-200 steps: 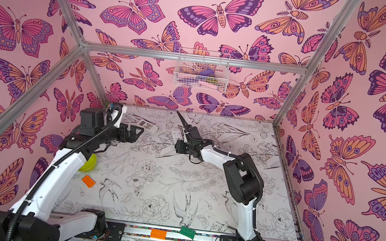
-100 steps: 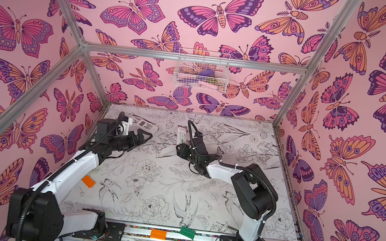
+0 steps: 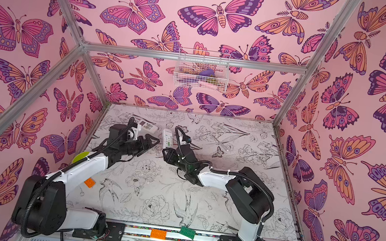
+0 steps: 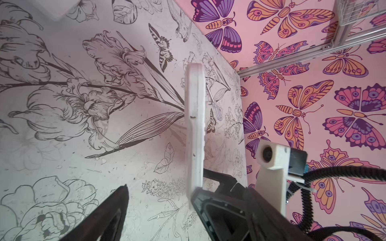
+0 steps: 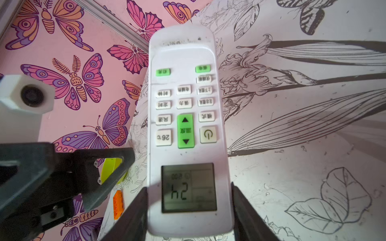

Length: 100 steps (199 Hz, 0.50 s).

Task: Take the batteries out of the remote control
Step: 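Raise the remote upright with the right gripper while the left gripper grasps its top end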

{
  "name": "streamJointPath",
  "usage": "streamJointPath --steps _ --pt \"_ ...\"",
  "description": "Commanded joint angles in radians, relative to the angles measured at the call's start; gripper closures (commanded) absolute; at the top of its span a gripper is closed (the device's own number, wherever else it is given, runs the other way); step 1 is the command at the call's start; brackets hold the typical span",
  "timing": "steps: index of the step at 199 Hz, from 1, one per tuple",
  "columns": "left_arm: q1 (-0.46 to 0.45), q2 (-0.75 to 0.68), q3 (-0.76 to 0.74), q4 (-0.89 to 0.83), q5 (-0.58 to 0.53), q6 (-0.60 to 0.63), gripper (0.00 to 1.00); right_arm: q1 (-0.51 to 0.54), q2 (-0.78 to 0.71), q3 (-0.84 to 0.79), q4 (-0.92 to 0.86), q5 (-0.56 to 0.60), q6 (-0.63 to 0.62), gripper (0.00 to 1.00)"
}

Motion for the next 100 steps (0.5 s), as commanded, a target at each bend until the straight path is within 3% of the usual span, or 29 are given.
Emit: streamJointPath --steps 1,36,100 --pt "-0.010 0.027 -0.001 0.035 -0.037 -0.011 0.17 0.011 -0.017 0.017 0.095 0.012 0.012 0.56" --pt "-0.052 0.079 0.035 0.042 -0.040 0.008 0.26 0.020 -0.021 0.036 0.056 0.004 -0.010 0.56" --pt "-0.109 0.113 0.069 0.042 -0.050 0.028 0.32 0.042 0.026 0.080 0.074 -0.045 -0.025 0.57"
